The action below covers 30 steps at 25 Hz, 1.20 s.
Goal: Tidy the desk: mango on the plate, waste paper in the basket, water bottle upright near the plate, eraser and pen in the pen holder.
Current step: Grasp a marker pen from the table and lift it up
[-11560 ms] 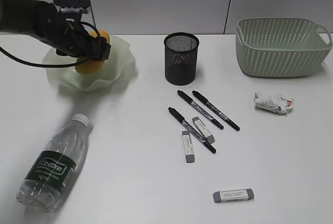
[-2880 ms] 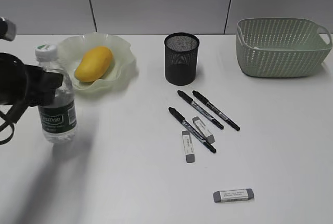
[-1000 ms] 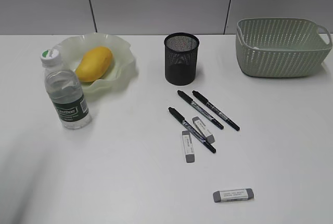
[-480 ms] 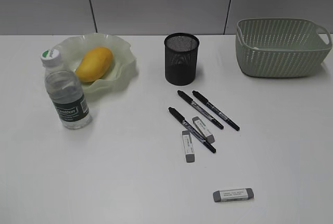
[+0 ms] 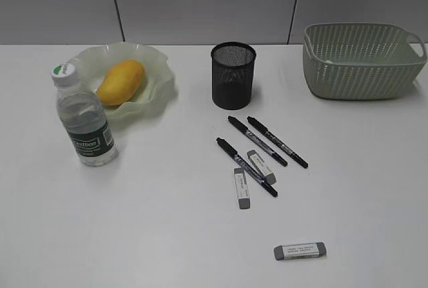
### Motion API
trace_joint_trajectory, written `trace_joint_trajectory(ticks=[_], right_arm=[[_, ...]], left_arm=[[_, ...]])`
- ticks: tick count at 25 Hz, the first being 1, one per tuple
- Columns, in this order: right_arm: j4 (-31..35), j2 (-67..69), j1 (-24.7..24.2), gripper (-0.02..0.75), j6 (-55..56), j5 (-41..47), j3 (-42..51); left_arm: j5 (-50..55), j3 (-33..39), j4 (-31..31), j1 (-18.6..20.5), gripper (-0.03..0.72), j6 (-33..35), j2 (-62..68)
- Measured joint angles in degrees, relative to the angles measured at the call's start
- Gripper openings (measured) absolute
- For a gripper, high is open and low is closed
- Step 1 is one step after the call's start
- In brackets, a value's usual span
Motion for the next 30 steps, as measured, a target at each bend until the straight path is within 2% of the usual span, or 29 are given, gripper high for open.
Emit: trace_joint_trajectory(ticks=[4,9,12,17,20,23,25,30], right_arm=[[2.3,15.7,0.0,0.293,-3.7,-4.8,-0.2],[14.9,42.4,0.0,0.322,-15.7,-12.1,-2.6],[18.2,57.7,0.0,0.325,-18.4,-16.4,-6.1],[18.6,79.3,1.2,0.328,-19.3,-19.8,-17.3],[17.9,90.0,6.2,0.328,-19.2,-20.2,-25.5],[13.2,99.6,12.0,0.328,-14.4,-19.9,-35.0],[9.7,105.5,14.5,0.328,-10.8,-18.4,-41.5],[8.0,115.8,18.6,0.328,-8.9,-11.5,-56.5]], left_arm=[[0.0,0.0,-0.1,0.0,0.447,0.0,0.0],[0.0,0.0,-0.1,0.0,0.443,0.0,0.0],[0.0,0.0,-0.1,0.0,0.437,0.0,0.0],[0.0,0.0,-0.1,0.0,0.436,0.0,0.0],[0.0,0.0,-0.1,0.0,0.435,0.0,0.0],[0.0,0.0,-0.1,0.0,0.435,0.0,0.0],[0.0,0.0,-0.1,0.0,0.435,0.0,0.0],[0.0,0.0,-0.2,0.0,0.435,0.0,0.0]])
